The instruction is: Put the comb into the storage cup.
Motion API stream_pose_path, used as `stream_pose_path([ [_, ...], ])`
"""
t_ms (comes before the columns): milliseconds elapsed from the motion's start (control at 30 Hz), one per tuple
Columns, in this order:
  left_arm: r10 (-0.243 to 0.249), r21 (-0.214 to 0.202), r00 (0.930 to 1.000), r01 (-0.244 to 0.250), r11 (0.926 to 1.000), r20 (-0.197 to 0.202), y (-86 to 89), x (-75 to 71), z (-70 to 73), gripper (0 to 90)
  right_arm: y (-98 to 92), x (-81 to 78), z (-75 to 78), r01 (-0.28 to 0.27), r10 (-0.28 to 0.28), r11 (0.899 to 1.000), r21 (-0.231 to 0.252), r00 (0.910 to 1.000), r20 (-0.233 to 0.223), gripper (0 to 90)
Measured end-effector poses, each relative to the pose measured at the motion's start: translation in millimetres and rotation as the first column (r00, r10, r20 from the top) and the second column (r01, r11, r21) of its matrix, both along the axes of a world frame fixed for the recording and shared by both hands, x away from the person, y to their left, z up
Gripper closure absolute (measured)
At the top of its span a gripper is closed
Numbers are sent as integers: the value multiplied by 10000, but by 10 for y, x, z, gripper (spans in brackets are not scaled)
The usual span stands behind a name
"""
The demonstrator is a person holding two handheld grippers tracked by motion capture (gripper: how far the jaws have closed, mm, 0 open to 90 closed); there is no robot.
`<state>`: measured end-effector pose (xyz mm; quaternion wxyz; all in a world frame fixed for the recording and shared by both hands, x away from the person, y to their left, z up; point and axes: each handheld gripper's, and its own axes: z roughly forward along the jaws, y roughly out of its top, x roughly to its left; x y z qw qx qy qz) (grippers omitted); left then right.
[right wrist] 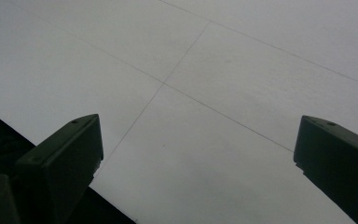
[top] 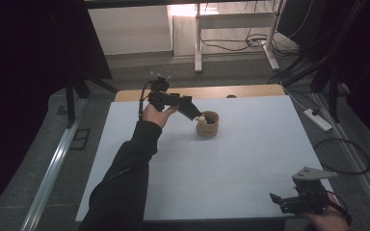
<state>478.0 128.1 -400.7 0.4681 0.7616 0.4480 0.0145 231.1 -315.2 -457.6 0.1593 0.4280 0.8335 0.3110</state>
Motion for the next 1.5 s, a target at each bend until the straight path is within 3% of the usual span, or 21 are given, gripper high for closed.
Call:
stream_pose_path([
  [233, -120, 208, 9988, 110, 9997, 469, 23, -47, -3, 178, -3, -1, 2, 29, -29, 10000, 11, 10000, 33, 19],
  [433, -310, 648, 9940, 243, 9976, 1048, 43, -111, 18, 115, 0, 0, 1, 18, -18, 10000, -18, 10000, 34, 19],
  [633, -551, 1105, 9890, 401, 9931, 1370, 44, -177, 16, 60, 4, -1, 0, 14, -14, 10000, -27, 10000, 13, 19],
  [1500, -668, 1152, 9848, 486, 9922, 1604, 175, -403, -108, 6, -6, 0, 3, 47, -47, 10000, 65, 10000, 21, 0],
])
